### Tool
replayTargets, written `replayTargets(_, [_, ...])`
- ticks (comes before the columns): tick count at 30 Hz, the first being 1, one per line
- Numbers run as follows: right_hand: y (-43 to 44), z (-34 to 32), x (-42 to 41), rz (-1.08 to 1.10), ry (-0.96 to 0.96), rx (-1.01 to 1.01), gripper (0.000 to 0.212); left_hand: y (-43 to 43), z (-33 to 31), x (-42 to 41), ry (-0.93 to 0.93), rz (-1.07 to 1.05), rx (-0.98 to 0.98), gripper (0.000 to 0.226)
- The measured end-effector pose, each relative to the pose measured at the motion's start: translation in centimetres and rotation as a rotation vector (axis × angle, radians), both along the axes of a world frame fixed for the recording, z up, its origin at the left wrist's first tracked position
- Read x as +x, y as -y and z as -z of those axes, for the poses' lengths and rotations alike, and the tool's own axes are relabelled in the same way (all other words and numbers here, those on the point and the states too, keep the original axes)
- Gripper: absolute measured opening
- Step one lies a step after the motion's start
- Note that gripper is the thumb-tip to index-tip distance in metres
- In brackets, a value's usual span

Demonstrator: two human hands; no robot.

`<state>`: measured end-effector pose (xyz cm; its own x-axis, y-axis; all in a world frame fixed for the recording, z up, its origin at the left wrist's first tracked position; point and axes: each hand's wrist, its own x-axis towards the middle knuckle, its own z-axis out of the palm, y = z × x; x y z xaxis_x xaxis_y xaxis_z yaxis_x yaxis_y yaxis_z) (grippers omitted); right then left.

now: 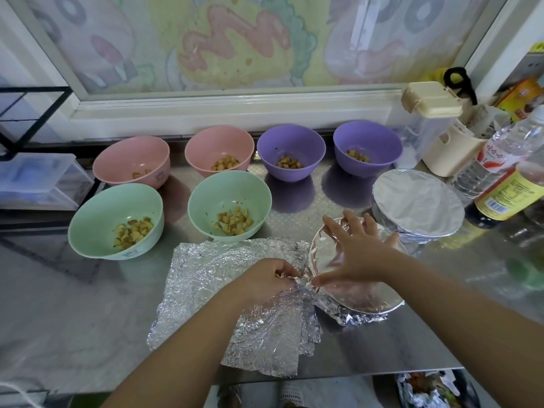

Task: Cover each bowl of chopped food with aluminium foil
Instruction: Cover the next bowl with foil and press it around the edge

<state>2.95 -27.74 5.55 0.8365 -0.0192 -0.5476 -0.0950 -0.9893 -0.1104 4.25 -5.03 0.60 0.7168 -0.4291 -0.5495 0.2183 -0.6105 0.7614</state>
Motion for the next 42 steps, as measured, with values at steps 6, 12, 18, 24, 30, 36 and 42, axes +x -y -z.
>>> replayTargets(6, [0.0, 0.2, -0.1, -0.003, 0.017, -0.006, 0.149, 2.4, -0.9, 0.4, 0.111, 0.047, 0.087, 0.016])
replayTargets(12, [-0.1, 0.1, -0.2, 0.006, 0.036, -0.003, 0.148, 4.6, -0.4, 0.2, -0.059, -0.221, -0.124, 0.016])
replayTargets(18, [-0.2, 0.3, -0.3, 0.003, 0.054, -0.004, 0.145, 5.9, -0.4, -0.3, -0.33, -0.648, -0.384, 0.031])
replayTargets(24, [-0.3, 0.3, -0.4, 0.006, 0.064, -0.004, 0.146, 6.2, -2.5, 0.2, -0.379, -0.611, -0.433, 0.036])
replayTargets(30, [-0.4, 0.3, -0.3, 0.006, 0.048, -0.005, 0.146, 6.5, -5.1, 1.6, -0.534, -0.611, -0.414, 0.026])
replayTargets(36, [-0.5, 0.2, -0.3, 0.005, 0.039, 0.002, 0.149, 7.1, -6.3, 2.2, -0.61, -0.538, -0.367, 0.021])
replayTargets(42, [-0.6, 0.2, -0.4, 0.009, 0.042, 0.001, 0.148, 7.3, -8.5, 3.1, -0.688, -0.323, -0.365, 0.045])
